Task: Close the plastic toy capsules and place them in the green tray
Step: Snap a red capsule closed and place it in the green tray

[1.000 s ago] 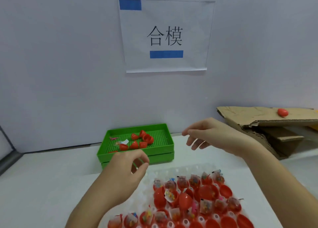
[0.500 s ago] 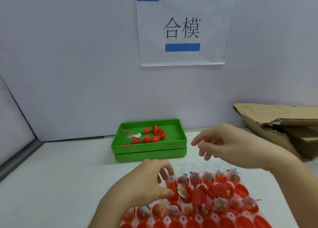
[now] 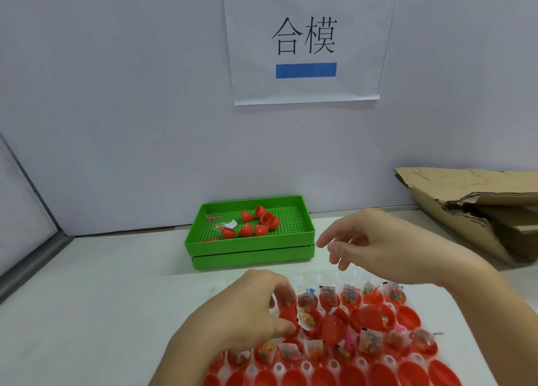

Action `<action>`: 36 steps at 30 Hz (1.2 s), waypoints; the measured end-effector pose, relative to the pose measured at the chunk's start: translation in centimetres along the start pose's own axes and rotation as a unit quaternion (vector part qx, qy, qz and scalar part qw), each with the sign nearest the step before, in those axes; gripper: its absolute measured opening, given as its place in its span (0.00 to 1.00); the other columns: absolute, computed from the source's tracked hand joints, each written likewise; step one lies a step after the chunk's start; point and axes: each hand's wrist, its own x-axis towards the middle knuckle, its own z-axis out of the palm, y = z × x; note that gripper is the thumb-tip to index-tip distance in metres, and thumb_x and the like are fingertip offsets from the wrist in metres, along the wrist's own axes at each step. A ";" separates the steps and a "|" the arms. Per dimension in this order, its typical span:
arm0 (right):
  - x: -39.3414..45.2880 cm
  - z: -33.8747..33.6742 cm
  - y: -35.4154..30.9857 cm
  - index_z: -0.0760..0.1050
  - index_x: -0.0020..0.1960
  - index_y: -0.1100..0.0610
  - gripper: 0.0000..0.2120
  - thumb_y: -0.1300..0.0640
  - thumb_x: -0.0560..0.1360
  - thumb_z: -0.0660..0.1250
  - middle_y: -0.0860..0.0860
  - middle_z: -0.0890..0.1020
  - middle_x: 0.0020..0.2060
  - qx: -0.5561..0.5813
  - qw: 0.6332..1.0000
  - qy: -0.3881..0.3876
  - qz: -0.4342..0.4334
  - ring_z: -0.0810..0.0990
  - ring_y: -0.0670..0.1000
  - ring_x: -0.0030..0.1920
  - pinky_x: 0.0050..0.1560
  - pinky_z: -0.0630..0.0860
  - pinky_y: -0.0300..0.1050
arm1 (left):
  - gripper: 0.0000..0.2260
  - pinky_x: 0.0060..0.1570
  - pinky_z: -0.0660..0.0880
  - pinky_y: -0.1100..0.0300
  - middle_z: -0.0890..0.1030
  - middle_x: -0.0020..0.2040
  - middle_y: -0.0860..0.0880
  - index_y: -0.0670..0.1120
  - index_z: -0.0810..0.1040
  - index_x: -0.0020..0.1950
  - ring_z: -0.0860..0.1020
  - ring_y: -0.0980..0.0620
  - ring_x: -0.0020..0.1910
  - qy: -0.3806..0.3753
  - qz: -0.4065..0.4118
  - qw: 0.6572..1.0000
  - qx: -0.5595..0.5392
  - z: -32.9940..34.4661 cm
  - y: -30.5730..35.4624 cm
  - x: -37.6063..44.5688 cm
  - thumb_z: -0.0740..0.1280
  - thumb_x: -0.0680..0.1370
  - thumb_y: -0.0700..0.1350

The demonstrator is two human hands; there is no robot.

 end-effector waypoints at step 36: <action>-0.1 1.5 -2.1 0.82 0.54 0.47 0.08 0.53 0.75 0.73 0.43 0.87 0.42 0.103 0.990 -0.067 -0.072 0.86 0.43 0.43 0.54 0.81 0.47 | 0.13 0.44 0.79 0.61 0.82 0.50 0.54 0.51 0.81 0.57 0.81 0.54 0.49 0.149 0.107 0.955 -0.234 -4.2 1.1 -2.1 0.68 0.78 0.35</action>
